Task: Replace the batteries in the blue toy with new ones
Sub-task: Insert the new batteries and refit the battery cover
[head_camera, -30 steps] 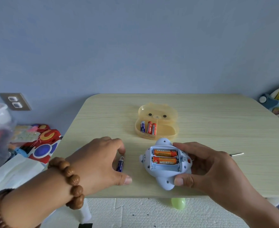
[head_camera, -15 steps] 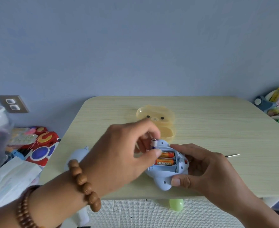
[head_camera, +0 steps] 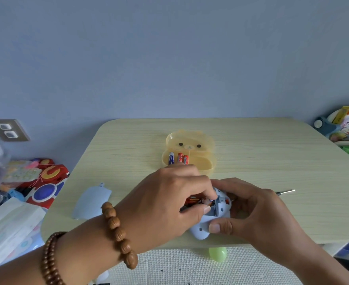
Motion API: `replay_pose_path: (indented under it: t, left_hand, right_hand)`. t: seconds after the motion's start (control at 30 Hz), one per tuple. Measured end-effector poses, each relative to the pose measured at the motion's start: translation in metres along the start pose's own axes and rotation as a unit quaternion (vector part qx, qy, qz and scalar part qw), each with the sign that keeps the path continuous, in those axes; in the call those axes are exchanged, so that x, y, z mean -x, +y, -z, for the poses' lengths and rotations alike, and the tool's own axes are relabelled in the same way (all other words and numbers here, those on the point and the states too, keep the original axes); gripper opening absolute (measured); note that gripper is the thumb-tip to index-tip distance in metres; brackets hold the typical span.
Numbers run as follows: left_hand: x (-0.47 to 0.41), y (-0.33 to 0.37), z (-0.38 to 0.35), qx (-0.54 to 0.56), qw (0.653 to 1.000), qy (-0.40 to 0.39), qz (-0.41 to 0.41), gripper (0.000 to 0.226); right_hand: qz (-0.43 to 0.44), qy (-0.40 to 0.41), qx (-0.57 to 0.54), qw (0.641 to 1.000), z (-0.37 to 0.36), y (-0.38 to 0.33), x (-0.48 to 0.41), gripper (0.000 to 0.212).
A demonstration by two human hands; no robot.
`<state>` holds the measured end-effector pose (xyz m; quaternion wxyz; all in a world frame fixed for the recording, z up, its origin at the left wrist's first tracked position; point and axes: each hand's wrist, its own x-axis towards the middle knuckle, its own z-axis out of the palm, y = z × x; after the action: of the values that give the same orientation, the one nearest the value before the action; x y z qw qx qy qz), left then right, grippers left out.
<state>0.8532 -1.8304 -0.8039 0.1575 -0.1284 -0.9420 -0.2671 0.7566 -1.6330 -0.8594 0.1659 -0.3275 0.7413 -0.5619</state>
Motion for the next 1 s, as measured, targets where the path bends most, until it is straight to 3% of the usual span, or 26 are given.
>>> replay_pose_path:
  t: [0.33, 0.6, 0.87, 0.93, 1.0]
  left_hand:
    - [-0.003, 0.001, -0.005, -0.009, 1.0, -0.018, 0.012, 0.013]
    - [-0.015, 0.007, 0.006, 0.012, 0.993, -0.068, 0.097, 0.012]
    - [-0.014, 0.007, 0.001, -0.03, 0.993, -0.077, 0.089, 0.001]
    - [-0.01, 0.003, 0.003, -0.005, 0.995, -0.057, 0.082, 0.011]
    - [0.001, -0.003, 0.005, 0.013, 0.996, -0.043, 0.078, 0.042]
  right_hand:
    - [0.004, 0.006, 0.004, 1.0, -0.001, 0.001, 0.0, 0.069]
    - [0.004, 0.003, -0.005, 1.0, -0.002, -0.003, -0.001, 0.065]
    - [-0.001, 0.013, 0.004, 1.0, -0.003, -0.004, 0.0, 0.07]
    - [-0.006, 0.009, 0.007, 1.0, -0.001, -0.004, 0.001, 0.068]
    - [-0.013, 0.002, 0.006, 1.0, 0.001, -0.005, 0.001, 0.066]
